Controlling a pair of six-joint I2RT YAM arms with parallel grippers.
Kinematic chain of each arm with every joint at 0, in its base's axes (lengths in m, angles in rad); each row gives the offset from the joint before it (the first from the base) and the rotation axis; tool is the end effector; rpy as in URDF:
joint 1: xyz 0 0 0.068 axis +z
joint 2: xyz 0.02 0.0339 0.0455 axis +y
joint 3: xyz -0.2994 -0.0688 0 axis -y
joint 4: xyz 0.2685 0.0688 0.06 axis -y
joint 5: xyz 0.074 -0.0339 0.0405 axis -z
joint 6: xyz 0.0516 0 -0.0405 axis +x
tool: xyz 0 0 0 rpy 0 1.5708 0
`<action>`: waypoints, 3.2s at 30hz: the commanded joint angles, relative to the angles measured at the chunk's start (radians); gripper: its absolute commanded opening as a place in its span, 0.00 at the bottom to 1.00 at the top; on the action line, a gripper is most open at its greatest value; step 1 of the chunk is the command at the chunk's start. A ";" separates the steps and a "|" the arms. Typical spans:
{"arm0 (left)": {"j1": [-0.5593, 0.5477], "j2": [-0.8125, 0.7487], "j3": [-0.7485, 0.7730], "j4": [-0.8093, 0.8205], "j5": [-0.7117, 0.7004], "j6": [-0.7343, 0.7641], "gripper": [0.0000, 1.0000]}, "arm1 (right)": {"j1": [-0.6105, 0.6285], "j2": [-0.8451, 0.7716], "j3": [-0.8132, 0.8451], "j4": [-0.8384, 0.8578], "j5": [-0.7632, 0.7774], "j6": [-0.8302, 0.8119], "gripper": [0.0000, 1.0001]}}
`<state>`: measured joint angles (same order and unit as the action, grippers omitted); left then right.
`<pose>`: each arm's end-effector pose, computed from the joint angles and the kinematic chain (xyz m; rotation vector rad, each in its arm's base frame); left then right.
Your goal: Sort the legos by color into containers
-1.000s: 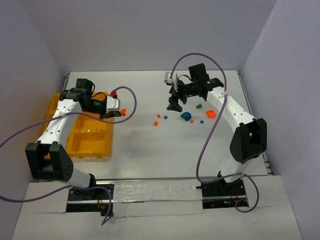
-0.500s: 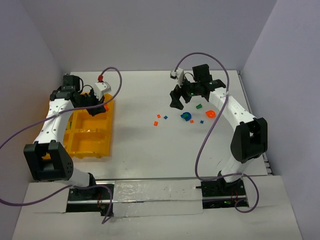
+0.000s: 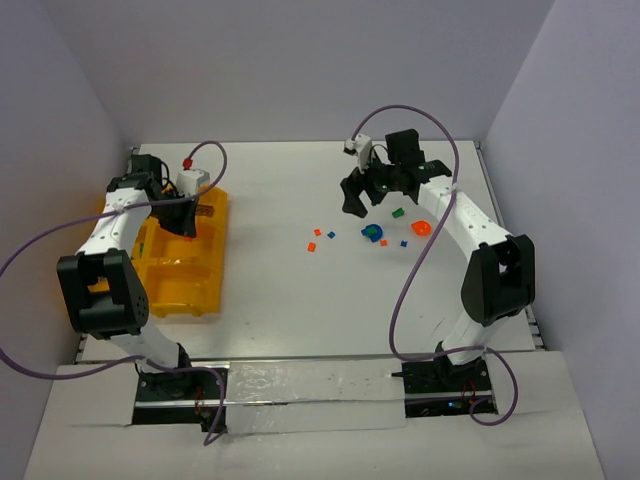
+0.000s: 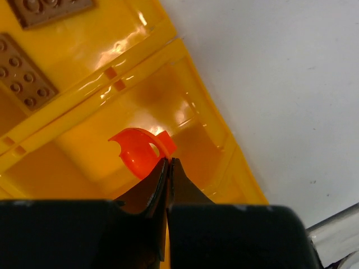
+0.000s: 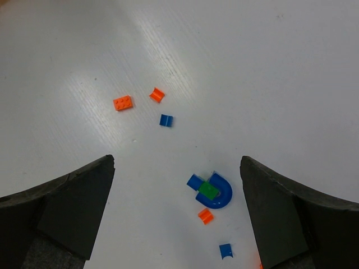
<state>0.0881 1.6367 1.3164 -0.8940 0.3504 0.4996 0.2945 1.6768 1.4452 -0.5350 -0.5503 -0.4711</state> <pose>0.3564 0.0137 0.2699 0.6323 2.6107 -0.3148 0.3862 0.1453 0.3261 -1.0878 1.9804 0.5467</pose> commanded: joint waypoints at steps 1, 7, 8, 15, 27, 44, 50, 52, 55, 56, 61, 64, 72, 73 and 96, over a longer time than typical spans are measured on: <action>0.021 -0.021 -0.020 0.070 -0.081 -0.089 0.00 | -0.008 -0.015 0.015 0.024 0.057 0.029 1.00; 0.020 -0.015 -0.034 0.092 -0.128 -0.123 0.00 | -0.008 0.026 0.056 -0.019 0.154 0.102 1.00; 0.020 -0.019 -0.039 0.093 -0.136 -0.120 0.00 | -0.007 0.027 0.051 -0.017 0.173 0.101 1.00; 0.019 -0.046 -0.089 0.133 -0.181 -0.110 0.06 | -0.015 0.025 -0.018 0.020 0.286 0.121 1.00; 0.011 -0.028 -0.034 0.135 -0.128 -0.104 0.45 | -0.203 0.013 -0.115 0.077 0.405 0.224 0.95; -0.202 -0.015 0.335 0.127 -0.076 -0.153 0.67 | -0.485 0.116 -0.146 0.012 0.305 0.249 0.55; -0.220 0.026 0.395 0.096 -0.088 -0.156 0.67 | -0.513 0.248 -0.049 -0.091 0.185 0.221 0.44; -0.223 0.028 0.394 0.099 -0.096 -0.159 0.67 | -0.516 0.279 -0.026 -0.105 0.165 0.216 0.43; -0.228 0.028 0.394 0.096 -0.108 -0.160 0.66 | -0.518 0.306 -0.011 -0.103 0.146 0.216 0.43; -0.230 0.029 0.394 0.095 -0.112 -0.163 0.66 | -0.520 0.317 -0.005 -0.103 0.143 0.218 0.43; -0.244 0.030 0.400 0.091 -0.134 -0.164 0.66 | -0.532 0.361 0.012 -0.104 0.114 0.222 0.41; -0.252 0.036 0.403 0.086 -0.148 -0.161 0.66 | -0.540 0.383 0.029 -0.108 0.058 0.231 0.35; -0.254 0.055 0.406 0.099 -0.149 -0.161 0.65 | -0.579 0.369 0.041 -0.129 0.029 0.228 0.00; -0.254 0.061 0.412 0.100 -0.143 -0.161 0.65 | -0.584 0.354 0.046 -0.134 0.020 0.223 0.00; -0.332 0.188 0.468 0.419 0.553 -0.589 0.86 | 0.062 0.277 0.452 -0.048 -0.110 0.360 0.00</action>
<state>-0.2070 1.8149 1.7657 -0.6120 0.8077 0.0028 0.3439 1.9246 1.7998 -0.6182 -0.6579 -0.1320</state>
